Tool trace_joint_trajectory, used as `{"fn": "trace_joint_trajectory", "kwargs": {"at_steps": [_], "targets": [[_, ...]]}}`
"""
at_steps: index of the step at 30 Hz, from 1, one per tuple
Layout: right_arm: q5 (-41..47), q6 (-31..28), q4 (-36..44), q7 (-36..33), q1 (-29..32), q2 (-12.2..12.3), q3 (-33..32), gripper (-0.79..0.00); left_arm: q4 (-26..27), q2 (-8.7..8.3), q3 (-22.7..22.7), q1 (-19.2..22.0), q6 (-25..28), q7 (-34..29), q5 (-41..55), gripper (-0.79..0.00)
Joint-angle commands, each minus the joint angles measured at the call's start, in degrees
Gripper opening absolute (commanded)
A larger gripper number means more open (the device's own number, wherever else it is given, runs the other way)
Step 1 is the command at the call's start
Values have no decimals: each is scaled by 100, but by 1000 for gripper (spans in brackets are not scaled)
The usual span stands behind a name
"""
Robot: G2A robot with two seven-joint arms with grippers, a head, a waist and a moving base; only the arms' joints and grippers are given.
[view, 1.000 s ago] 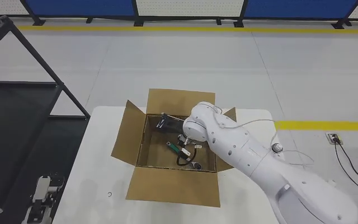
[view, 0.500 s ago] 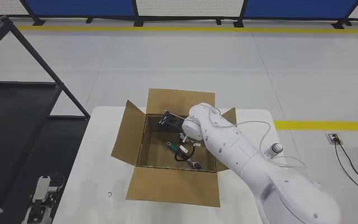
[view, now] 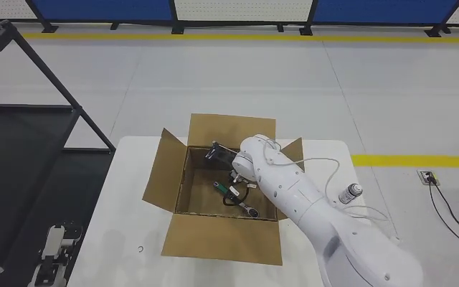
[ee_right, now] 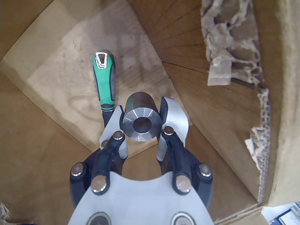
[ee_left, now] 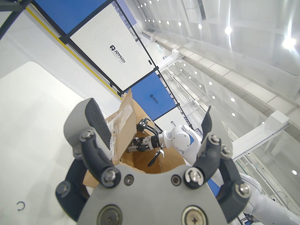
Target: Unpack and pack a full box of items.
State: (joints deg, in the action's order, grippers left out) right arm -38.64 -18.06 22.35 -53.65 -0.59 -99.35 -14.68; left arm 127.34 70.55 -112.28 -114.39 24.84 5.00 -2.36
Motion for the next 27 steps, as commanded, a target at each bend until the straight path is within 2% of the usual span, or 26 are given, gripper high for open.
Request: {"fn": "trace_joint_trajectory", "kwargs": {"at_steps": [1,27], "targets": [[-32,1,-95,57,4,-36,-15,-785,0,0,0,0,0,0,0,0],[-425,61,-811,495,196,-403,-161,-785,0,0,0,0,0,0,0,0]]}}
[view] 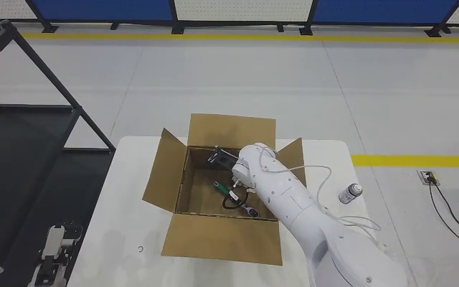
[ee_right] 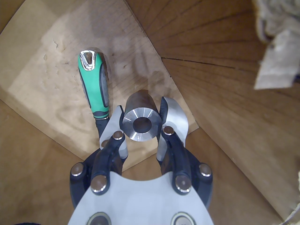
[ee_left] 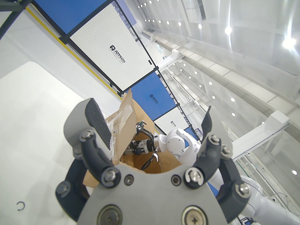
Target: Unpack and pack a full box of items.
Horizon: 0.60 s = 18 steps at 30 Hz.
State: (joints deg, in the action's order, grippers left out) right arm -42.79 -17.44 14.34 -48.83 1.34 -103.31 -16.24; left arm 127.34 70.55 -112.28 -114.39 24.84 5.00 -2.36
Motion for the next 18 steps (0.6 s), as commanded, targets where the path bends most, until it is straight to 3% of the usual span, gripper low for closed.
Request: {"fn": "trace_joint_trajectory", "kwargs": {"at_steps": [1,16,18], "targets": [[-24,-3,-24,31,8,-16,-10,-785,0,0,0,0,0,0,0,0],[-189,109,-233,221,79,-131,-121,-785,0,0,0,0,0,0,0,0],[-202,100,-253,212,76,-142,-139,-714,0,0,0,0,0,0,0,0]]}}
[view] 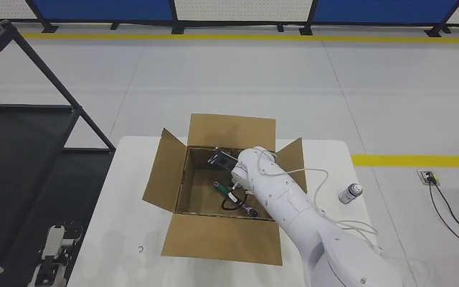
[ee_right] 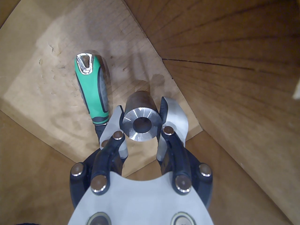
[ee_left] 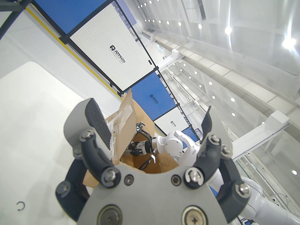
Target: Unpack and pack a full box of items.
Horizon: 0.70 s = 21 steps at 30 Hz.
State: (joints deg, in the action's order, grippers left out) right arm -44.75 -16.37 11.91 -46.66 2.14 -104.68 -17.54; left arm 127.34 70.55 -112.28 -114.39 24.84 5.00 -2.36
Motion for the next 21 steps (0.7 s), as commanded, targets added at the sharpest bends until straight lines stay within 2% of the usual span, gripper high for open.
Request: {"fn": "trace_joint_trajectory", "kwargs": {"at_steps": [1,6,21], "targets": [[-12,-12,-18,-14,-4,-10,-18,-662,0,0,0,0,0,0,0,0],[-62,-46,-44,-19,-10,-33,-52,-499,0,0,0,0,0,0,0,0],[-175,-143,-119,59,-19,-58,-173,-480,0,0,0,0,0,0,0,0]]}}
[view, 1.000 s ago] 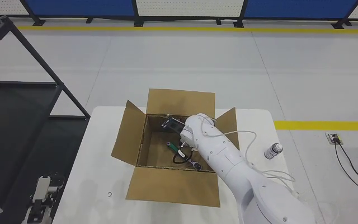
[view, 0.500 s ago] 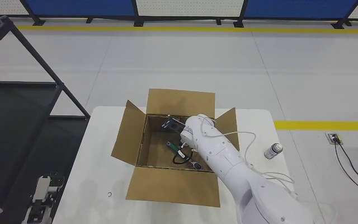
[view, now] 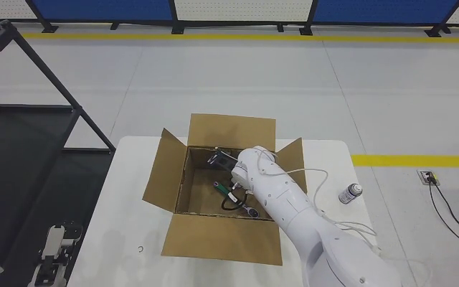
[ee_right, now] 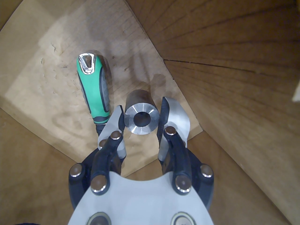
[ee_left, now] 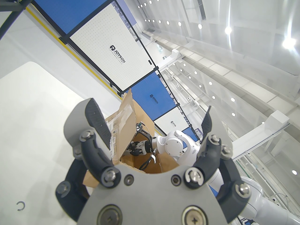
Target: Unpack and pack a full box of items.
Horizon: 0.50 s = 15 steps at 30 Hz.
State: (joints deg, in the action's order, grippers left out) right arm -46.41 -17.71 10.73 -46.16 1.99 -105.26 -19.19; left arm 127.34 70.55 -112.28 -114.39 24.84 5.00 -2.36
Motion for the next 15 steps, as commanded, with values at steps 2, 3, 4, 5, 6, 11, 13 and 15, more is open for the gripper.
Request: {"fn": "trace_joint_trajectory", "kwargs": {"at_steps": [2,3,4,5,6,11,13,15], "targets": [[-27,-14,-1,25,-8,1,-23,-474,0,0,0,0,0,0,0,0],[-37,-15,1,32,-11,1,-31,-474,0,0,0,0,0,0,0,0],[-47,-17,3,41,-17,2,-39,-471,0,0,0,0,0,0,0,0],[-51,-14,5,61,-26,4,-50,-468,0,0,0,0,0,0,0,0],[-45,-21,9,102,-35,7,-66,-465,0,0,0,0,0,0,0,0],[-92,-7,12,147,-70,24,-111,-459,0,0,0,0,0,0,0,0],[-98,-12,18,164,-80,34,-134,-440,0,0,0,0,0,0,0,0],[-91,-26,15,188,-90,48,-165,-428,0,0,0,0,0,0,0,0]]}}
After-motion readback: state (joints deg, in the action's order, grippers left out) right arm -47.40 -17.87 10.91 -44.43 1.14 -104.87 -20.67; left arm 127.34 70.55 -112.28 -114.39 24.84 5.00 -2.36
